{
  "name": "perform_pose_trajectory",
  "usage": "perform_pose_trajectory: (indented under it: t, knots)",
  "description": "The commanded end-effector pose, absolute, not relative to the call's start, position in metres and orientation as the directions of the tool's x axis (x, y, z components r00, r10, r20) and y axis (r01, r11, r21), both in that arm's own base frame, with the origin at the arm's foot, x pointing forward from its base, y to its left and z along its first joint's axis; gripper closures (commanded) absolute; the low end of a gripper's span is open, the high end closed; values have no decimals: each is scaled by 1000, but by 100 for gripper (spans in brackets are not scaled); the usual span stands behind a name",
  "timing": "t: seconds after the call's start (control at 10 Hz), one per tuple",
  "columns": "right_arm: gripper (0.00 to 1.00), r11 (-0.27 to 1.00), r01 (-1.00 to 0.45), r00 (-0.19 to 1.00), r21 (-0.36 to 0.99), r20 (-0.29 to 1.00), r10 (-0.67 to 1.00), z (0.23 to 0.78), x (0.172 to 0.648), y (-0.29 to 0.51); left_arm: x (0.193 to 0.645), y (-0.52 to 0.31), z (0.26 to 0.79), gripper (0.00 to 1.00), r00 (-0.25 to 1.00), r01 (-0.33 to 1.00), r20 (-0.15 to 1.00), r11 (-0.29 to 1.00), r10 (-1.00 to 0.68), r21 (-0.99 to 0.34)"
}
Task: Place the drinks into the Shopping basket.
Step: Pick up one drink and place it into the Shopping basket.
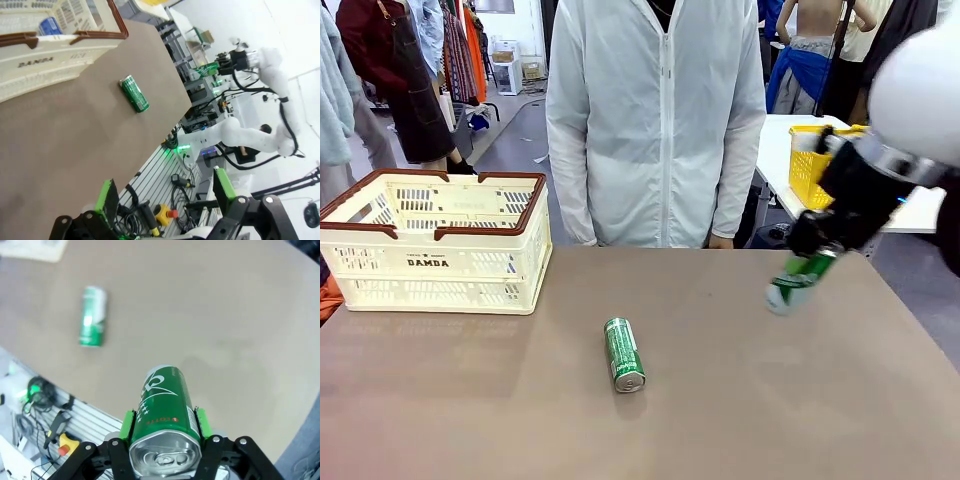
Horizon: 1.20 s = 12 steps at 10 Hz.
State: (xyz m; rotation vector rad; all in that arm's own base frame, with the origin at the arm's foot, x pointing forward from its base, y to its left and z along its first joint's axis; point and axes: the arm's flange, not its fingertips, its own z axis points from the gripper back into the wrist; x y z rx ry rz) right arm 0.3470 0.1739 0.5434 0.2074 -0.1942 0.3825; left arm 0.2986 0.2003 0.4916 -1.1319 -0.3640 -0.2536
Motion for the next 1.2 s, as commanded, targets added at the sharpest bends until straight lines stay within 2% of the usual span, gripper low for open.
perform_pose_trajectory:
  t: [0.0,0.1,0.2,0.6,0.7,0.8,1.0,1.1]
  knots:
    - [100,899,-421,896,119,211,391,538,361,209,295,200,493,0,915,377,404,404,-21,-833]
    - [100,903,-416,894,104,226,386,536,355,201,295,200,493,0,915,377,404,404,-21,-833]
    - [100,887,-433,892,159,218,396,545,345,208,295,200,493,0,915,377,404,404,-21,-833]
    - [100,879,-447,888,168,206,412,540,349,213,295,200,493,0,915,377,404,404,-21,-833]
    - [100,899,-396,912,187,194,361,545,350,242,295,200,493,0,915,377,404,404,-21,-833]
    - [100,933,-312,949,180,112,296,547,358,290,295,200,493,0,915,377,404,404,-21,-833]
    - [100,944,-293,956,155,14,295,532,371,366,295,200,493,0,915,377,404,404,-21,-833]
    - [100,963,-248,969,109,5,249,525,373,398,295,200,493,0,915,377,404,404,-21,-833]
